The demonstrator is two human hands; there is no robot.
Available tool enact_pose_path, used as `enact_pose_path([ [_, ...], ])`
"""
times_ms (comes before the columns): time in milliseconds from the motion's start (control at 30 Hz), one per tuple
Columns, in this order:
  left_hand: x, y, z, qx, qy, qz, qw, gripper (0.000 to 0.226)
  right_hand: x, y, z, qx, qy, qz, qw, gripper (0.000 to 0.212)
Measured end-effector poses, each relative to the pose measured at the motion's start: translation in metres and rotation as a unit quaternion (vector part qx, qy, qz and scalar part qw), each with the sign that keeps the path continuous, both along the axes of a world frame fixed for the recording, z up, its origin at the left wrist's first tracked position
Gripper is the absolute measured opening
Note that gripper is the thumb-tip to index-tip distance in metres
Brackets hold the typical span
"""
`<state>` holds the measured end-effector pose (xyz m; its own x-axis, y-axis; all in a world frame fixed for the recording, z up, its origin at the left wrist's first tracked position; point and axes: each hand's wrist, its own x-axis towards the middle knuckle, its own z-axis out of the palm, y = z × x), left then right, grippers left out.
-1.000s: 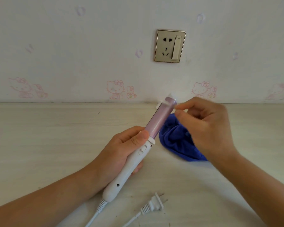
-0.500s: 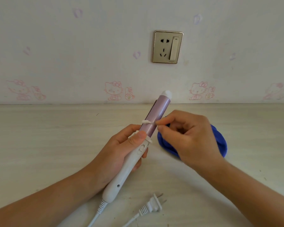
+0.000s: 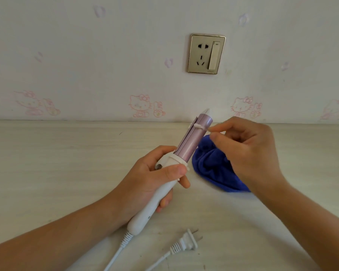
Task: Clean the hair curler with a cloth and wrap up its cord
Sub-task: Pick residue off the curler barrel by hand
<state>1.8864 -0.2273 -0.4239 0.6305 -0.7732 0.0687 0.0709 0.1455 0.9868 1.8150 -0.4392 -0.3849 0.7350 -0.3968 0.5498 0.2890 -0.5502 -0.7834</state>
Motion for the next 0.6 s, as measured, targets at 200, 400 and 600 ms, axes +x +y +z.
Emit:
enact_pose_path([
  [200,0.008,-0.003,0.0,-0.035,0.106,-0.014,0.994,0.037,-0.008,0.026,-0.009,-0.035,0.038,0.085,0.995,0.014],
  [400,0.002,0.002,0.001,0.008,0.029,0.012,0.999,0.045,-0.001,0.002,0.001,-0.01,0.011,-0.001,1.0,0.02],
  [600,-0.003,0.002,0.003,0.03,-0.016,0.023,0.999,0.025,-0.001,0.004,-0.001,-0.025,0.017,0.012,0.999,0.021],
])
